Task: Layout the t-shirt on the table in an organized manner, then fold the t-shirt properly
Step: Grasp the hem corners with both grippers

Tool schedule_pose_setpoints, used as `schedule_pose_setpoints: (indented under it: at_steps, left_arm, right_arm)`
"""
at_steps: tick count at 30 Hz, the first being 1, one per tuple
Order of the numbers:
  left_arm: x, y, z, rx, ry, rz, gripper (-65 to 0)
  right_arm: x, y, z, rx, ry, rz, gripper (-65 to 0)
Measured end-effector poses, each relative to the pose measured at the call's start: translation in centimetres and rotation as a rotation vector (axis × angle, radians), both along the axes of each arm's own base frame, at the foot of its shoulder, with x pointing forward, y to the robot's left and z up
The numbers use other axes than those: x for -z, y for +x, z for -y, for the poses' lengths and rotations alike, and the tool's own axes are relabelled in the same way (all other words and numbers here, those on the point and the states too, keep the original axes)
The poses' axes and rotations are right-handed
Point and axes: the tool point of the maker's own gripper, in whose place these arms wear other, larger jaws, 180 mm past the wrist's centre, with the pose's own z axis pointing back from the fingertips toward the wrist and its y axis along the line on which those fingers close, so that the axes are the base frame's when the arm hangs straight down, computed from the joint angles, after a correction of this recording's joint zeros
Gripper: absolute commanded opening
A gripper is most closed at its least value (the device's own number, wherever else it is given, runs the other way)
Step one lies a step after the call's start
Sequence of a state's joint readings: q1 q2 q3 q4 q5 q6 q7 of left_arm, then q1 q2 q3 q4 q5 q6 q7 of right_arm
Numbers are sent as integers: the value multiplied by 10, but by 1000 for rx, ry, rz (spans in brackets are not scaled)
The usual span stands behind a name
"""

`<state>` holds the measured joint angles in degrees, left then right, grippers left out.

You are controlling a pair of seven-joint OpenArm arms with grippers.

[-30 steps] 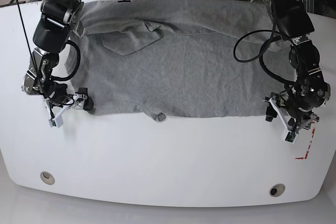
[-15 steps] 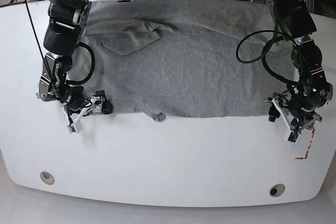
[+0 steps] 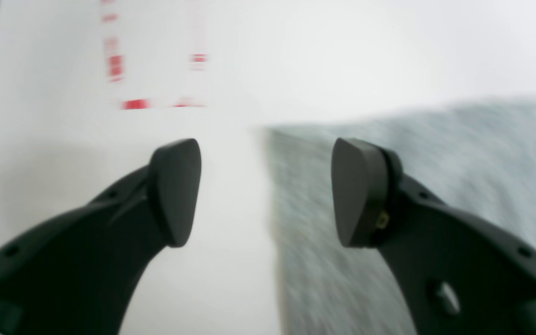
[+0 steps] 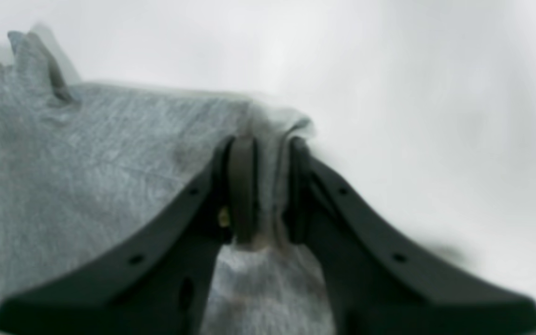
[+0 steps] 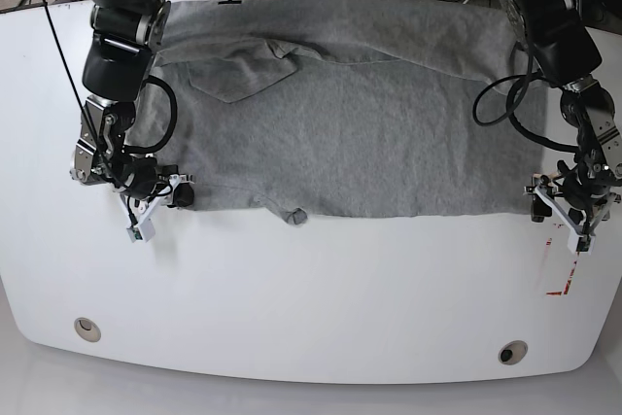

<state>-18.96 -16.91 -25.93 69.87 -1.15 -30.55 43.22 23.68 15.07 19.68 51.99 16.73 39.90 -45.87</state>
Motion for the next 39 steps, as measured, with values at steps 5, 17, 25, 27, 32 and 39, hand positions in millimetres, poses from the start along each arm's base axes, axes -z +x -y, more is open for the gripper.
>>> schedule_pose_setpoints:
  at_steps: [5,17,25,27,32,39]
  left_arm:
    - [18,4,-7,-27,-50,-13,-231]
    - [56,14,0,-60,-188,-55,-231]
    - [68,13,13,-11,-170,-97,-235]
    - [70,15,22,19,-164,-106,-236]
    - [73,19,44,83,-183,-98,-318]
    - [74,16,45,88,-198,-75,-607]
  right_arm:
    - [1,-1,-1,-5,-2,-6,-588]
    - [2,-1,-8,-8,11,-5,-588]
    - [3,0,-13,-12,19,-4,-588]
    - [3,0,-12,-12,19,-5,-588]
    - [3,0,-12,-12,19,-5,-588]
    - [3,0,-13,-12,19,-5,-598]
